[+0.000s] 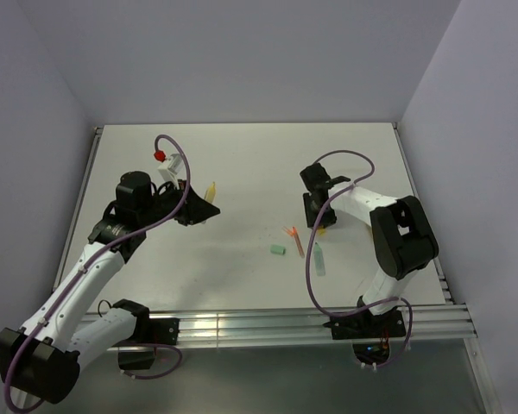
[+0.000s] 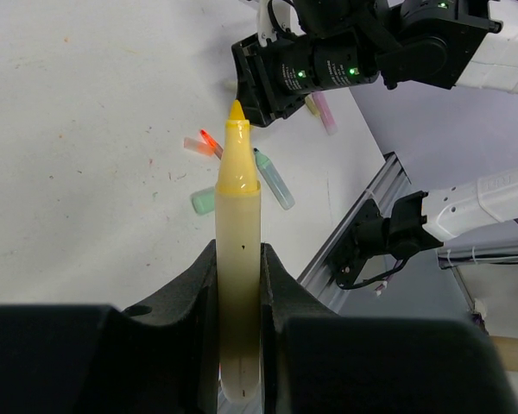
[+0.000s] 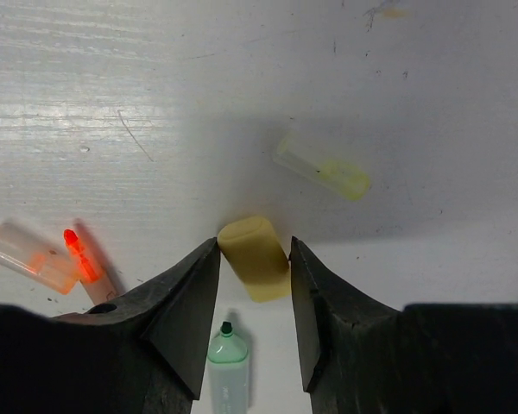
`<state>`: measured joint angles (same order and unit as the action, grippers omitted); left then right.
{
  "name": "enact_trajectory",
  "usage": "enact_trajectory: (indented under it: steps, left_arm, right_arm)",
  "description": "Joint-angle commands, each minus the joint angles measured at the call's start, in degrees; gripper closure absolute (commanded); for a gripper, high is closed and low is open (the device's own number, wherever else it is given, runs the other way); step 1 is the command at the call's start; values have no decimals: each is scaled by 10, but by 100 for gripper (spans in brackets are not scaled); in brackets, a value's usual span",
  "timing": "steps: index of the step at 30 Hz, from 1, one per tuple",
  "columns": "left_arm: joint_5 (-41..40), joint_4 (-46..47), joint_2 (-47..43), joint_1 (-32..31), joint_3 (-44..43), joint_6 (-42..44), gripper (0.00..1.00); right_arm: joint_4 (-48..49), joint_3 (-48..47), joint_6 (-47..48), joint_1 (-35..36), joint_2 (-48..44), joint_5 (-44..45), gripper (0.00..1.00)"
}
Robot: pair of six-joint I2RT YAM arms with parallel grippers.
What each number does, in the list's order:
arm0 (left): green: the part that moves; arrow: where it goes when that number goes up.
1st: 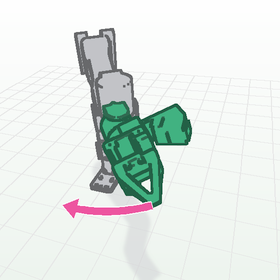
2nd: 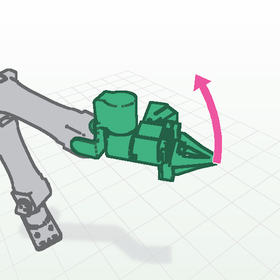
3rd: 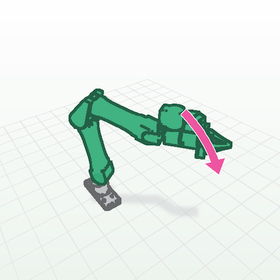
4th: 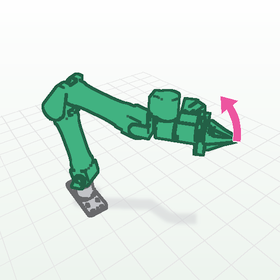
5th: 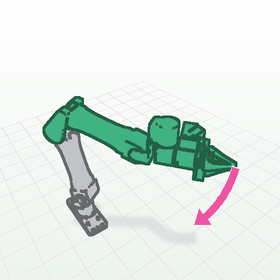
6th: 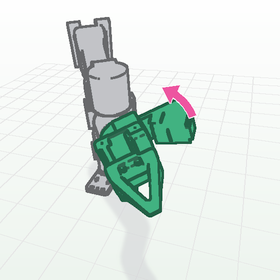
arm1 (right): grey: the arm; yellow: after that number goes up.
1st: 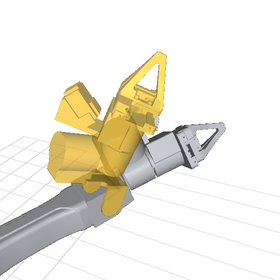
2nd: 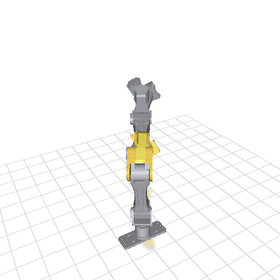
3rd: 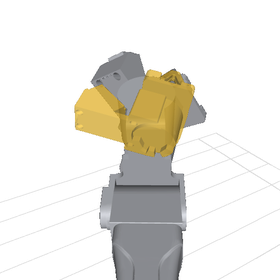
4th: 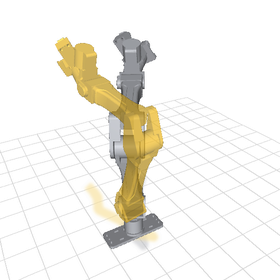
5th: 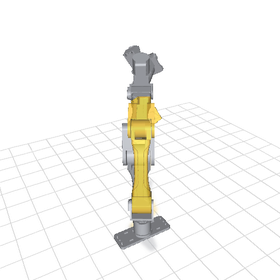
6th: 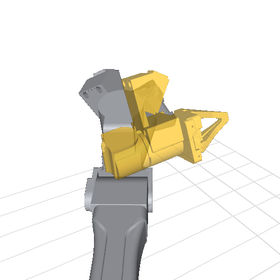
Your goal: Insert the pens into the pen caps
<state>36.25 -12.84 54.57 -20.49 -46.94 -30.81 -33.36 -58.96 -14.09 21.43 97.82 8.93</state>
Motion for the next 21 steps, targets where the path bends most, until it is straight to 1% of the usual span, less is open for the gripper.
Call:
enact_trajectory:
  steps: [1,4,10,17,21]
  left_arm:
    - [16,26,2,3,1,9,100]
    - [16,26,2,3,3,8,100]
    - [16,28,2,3,4,7,100]
    - [15,28,5,3,5,7,100]
    - [14,26,8,3,4,7,100]
  right_arm:
    - [7,-22,-4,-7,5,-1,55]
    - [4,-15,-4,-9,-3,-1,56]
    - [7,0,-4,-10,-11,-1,56]
    - [11,7,-7,-10,3,-9,56]
    - [11,9,-9,-11,9,-6,59]
